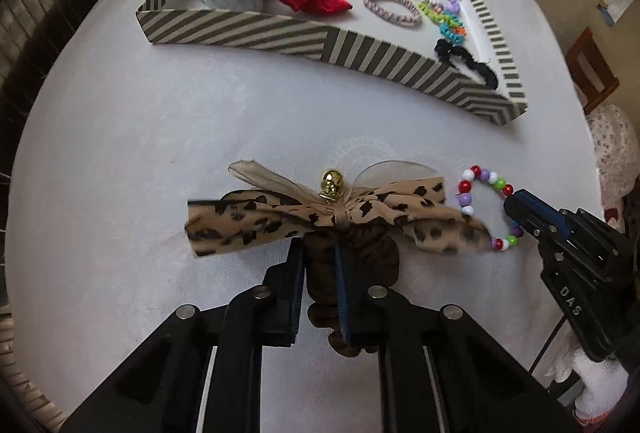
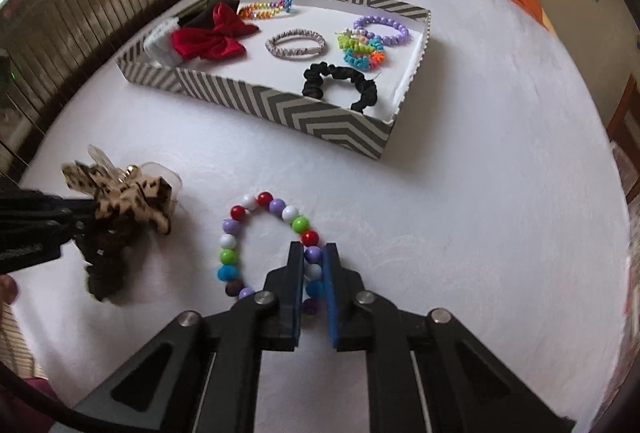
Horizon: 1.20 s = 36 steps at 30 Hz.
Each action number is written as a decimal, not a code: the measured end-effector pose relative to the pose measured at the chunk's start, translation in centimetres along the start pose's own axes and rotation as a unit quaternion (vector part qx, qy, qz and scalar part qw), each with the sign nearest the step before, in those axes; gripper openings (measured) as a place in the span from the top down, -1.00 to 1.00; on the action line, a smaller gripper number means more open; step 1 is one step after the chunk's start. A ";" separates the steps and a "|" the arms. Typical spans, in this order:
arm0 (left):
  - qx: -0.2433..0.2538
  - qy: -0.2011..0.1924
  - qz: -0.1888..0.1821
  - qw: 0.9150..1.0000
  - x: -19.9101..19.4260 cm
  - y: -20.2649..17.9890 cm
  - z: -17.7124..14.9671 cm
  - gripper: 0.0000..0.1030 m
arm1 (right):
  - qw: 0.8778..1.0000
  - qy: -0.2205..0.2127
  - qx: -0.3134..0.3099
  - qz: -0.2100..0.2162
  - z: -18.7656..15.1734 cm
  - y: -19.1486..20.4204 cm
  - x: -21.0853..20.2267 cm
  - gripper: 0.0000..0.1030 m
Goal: Organize jewelry
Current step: 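Grasp the leopard-print bow with the left tool while the right tool grasps the multicolour bead bracelet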
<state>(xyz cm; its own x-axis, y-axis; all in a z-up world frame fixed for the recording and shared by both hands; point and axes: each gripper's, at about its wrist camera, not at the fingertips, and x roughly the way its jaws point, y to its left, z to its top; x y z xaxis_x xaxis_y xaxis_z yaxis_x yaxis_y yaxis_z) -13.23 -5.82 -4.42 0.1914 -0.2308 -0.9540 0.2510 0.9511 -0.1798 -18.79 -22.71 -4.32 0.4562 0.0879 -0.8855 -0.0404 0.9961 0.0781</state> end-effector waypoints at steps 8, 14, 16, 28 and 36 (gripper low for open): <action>0.002 -0.030 -0.022 0.999 -3.3 1.1 1.0 1.00 | 0.999 -0.047 0.011 0.023 1.2 -0.1 -4.5 0.81; 0.007 -0.057 -0.025 0.998 -5.9 0.7 2.3 1.00 | 0.997 -0.070 0.009 0.024 2.6 0.1 -6.9 0.81; 0.010 -0.064 -0.023 0.998 -6.5 0.7 2.9 1.00 | 0.997 -0.078 0.011 0.025 3.1 0.0 -7.4 0.81; 0.028 -0.111 -0.005 0.993 -8.3 0.1 8.5 1.00 | 0.995 -0.103 -0.002 0.009 7.0 0.2 -8.8 0.81; 0.044 -0.110 -0.005 0.993 -7.2 -0.8 12.0 1.00 | 0.995 -0.096 -0.008 -0.004 10.5 -0.3 -7.1 0.81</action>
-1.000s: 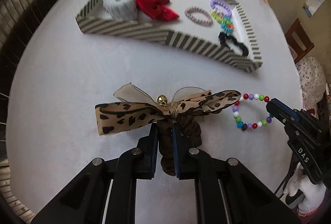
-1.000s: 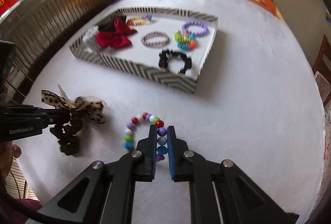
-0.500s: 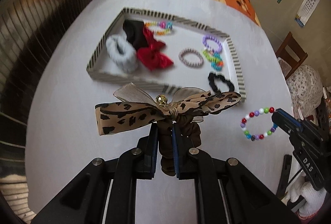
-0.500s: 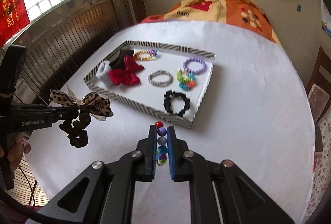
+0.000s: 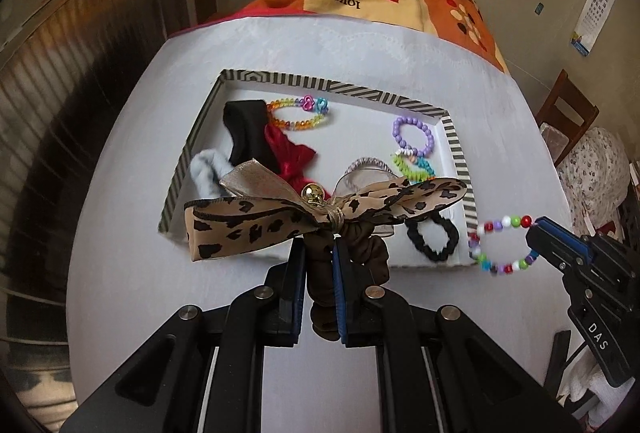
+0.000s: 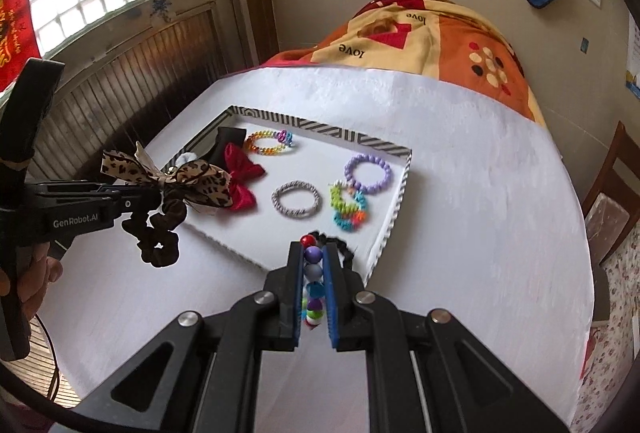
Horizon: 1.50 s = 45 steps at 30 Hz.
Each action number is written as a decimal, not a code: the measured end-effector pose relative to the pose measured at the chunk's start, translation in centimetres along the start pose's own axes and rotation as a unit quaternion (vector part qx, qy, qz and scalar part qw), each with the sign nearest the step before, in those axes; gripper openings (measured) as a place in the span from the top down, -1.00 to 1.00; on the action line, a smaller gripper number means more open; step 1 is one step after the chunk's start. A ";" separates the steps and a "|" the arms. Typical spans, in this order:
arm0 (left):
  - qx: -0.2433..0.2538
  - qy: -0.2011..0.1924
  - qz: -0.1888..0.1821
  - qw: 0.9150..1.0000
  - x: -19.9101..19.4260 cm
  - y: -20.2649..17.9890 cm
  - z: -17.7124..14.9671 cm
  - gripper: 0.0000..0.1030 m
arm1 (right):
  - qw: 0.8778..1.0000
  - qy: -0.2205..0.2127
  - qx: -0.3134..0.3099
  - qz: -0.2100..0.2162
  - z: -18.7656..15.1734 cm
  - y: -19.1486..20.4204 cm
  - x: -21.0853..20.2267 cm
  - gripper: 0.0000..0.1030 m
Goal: Organize jewelry
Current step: 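Carry the leopard bow and multicolour bracelet into the tray and open both tools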
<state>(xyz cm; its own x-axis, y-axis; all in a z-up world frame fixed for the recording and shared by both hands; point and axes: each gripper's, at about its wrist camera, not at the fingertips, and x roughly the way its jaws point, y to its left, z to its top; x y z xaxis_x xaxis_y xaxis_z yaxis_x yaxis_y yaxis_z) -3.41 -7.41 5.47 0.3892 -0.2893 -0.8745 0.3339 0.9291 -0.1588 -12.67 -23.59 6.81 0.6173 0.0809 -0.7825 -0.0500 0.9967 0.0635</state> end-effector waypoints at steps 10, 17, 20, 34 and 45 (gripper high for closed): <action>0.000 0.026 -0.008 1.000 4.0 0.3 2.9 1.00 | 1.000 0.013 -0.003 -0.003 4.4 -0.9 4.7 0.81; -0.005 0.052 -0.016 0.999 6.8 0.6 3.4 1.00 | 1.000 0.025 -0.006 0.005 7.7 -0.9 9.0 0.81; -0.009 0.063 -0.021 0.998 7.9 0.7 3.3 1.00 | 0.999 0.030 -0.006 0.012 8.8 -0.9 10.6 0.82; -0.043 0.085 -0.023 0.995 10.3 2.4 2.6 1.00 | 0.996 0.066 0.005 0.063 11.8 0.4 18.0 0.81; -0.047 0.087 -0.016 0.995 11.8 1.9 3.7 1.00 | 0.995 0.089 0.031 0.043 11.3 -2.1 22.8 0.81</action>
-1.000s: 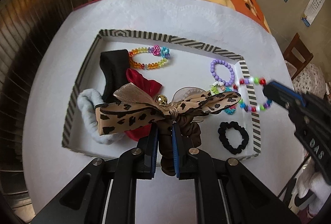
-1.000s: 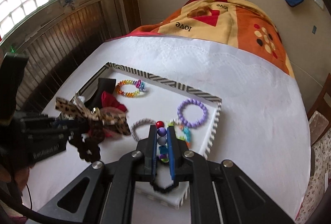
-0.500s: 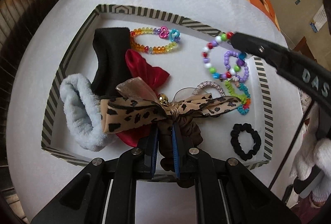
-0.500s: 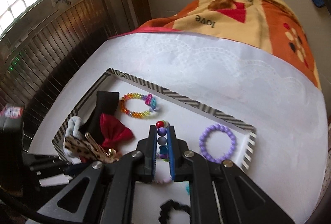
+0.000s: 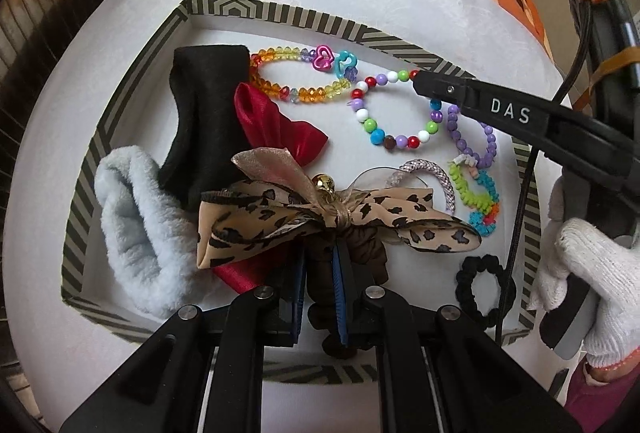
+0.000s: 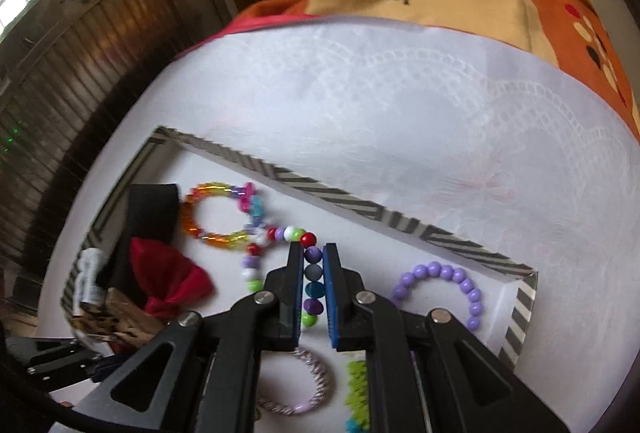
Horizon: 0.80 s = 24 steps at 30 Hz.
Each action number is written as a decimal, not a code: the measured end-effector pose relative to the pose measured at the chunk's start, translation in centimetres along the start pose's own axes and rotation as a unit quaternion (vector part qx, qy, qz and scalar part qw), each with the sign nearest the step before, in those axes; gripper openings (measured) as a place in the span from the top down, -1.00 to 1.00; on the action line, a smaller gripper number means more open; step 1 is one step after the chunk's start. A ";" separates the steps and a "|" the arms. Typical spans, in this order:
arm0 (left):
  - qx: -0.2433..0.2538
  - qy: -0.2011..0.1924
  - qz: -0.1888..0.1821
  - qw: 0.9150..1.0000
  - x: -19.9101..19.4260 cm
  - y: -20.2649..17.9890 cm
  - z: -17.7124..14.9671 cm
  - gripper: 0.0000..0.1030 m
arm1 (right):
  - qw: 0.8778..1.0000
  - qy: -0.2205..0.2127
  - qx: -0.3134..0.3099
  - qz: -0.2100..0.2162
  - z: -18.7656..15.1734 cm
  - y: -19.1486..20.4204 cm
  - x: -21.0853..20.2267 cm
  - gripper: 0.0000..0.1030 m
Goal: Organize jewelry
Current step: 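Carry the leopard bow and multicolour bracelet into the tray and open both tools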
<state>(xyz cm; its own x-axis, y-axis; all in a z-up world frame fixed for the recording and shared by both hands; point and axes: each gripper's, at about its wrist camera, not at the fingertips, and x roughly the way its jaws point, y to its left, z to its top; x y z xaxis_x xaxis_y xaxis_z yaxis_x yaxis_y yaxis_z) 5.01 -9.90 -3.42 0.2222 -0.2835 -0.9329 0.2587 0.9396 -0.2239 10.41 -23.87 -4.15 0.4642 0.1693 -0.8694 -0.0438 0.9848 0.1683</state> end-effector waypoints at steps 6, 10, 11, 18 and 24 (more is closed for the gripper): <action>0.004 -0.003 0.007 1.000 0.4 -0.6 0.9 1.00 | 1.000 0.000 0.002 -0.004 0.2 -0.4 0.3 0.77; 0.003 -0.001 0.011 1.000 0.5 -0.8 1.2 0.99 | 1.000 -0.003 0.002 0.000 -0.2 -0.2 -0.5 0.49; 0.002 -0.001 0.011 1.000 0.5 -0.9 1.3 0.91 | 1.000 -0.003 0.004 0.001 -0.3 -0.2 -0.7 0.47; 0.003 -0.012 0.022 1.000 -1.2 -0.4 0.8 0.70 | 1.000 -0.022 0.018 -0.004 -2.1 -0.5 -4.1 0.15; 0.002 -0.034 0.034 0.999 -3.2 -0.6 0.1 0.70 | 0.999 -0.041 0.023 -0.018 -4.7 -0.2 -7.9 0.01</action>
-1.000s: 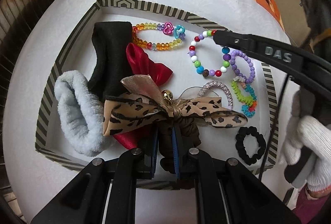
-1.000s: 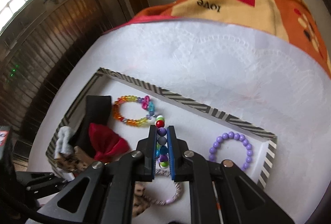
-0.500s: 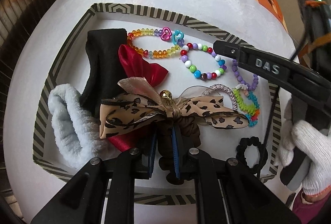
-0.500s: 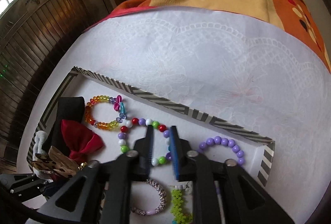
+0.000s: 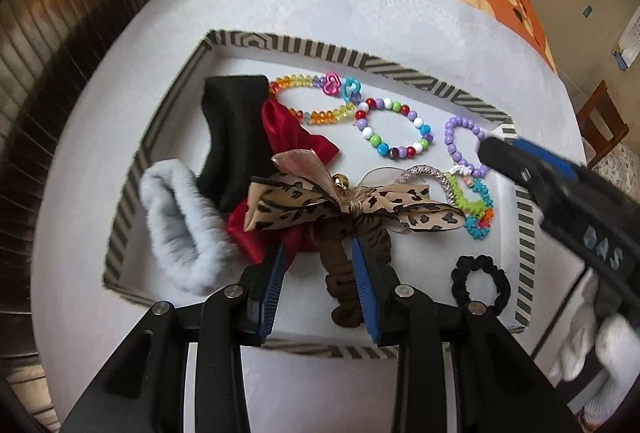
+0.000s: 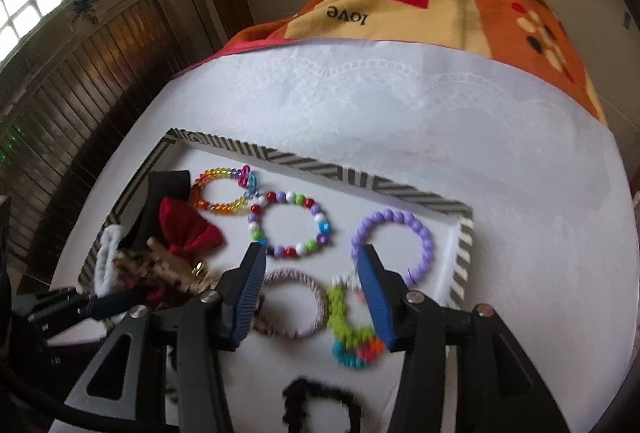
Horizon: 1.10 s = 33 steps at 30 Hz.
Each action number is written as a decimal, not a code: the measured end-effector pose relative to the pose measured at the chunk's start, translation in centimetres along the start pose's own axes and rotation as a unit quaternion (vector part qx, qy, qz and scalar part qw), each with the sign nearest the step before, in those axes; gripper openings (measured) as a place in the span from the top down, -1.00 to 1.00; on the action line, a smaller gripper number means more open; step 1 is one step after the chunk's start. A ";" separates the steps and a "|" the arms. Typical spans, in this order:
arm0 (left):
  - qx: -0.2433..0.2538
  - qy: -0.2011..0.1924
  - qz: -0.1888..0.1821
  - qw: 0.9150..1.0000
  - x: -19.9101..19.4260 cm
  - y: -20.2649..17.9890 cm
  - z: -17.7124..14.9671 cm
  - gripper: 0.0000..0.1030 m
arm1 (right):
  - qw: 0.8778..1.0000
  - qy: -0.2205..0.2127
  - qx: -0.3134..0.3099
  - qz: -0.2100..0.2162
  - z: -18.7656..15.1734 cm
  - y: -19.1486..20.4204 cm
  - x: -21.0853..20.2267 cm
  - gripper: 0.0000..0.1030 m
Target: Organize jewelry
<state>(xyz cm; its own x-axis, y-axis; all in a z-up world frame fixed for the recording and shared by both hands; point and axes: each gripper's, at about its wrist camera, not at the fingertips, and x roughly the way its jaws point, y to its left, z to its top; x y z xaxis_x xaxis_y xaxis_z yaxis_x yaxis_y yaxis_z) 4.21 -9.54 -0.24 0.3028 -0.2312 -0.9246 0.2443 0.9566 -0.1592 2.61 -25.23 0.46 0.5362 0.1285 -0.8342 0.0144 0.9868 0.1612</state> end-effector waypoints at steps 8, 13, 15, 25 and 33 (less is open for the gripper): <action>0.010 -0.037 0.025 0.999 -3.5 0.2 -1.6 0.70 | 0.999 -0.038 0.034 -0.009 -3.9 0.5 -5.4 -0.10; 0.011 -0.052 0.033 0.998 -5.3 0.4 -2.8 0.70 | 0.998 -0.042 0.049 -0.021 -6.0 1.4 -7.1 -0.16; 0.014 -0.058 0.038 0.997 -6.0 0.2 -3.3 0.70 | 0.997 -0.044 0.054 -0.029 -6.7 1.8 -7.6 -0.16; 0.023 -0.097 0.049 0.994 -9.9 -0.3 -5.2 0.70 | 0.996 -0.065 0.051 -0.040 -8.3 3.7 -11.1 -0.26; 0.028 -0.112 0.059 0.992 -11.6 -0.7 -6.2 0.70 | 0.995 -0.075 0.046 -0.051 -8.8 4.5 -13.0 -0.30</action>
<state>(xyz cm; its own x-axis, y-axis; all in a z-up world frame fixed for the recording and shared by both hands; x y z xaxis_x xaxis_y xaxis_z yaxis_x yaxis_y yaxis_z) -5.15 -6.45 8.48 0.5281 -0.1584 -0.8343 0.2438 0.9694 -0.0297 -11.69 -21.61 7.35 0.6478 0.0053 -0.7618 0.1485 0.9799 0.1331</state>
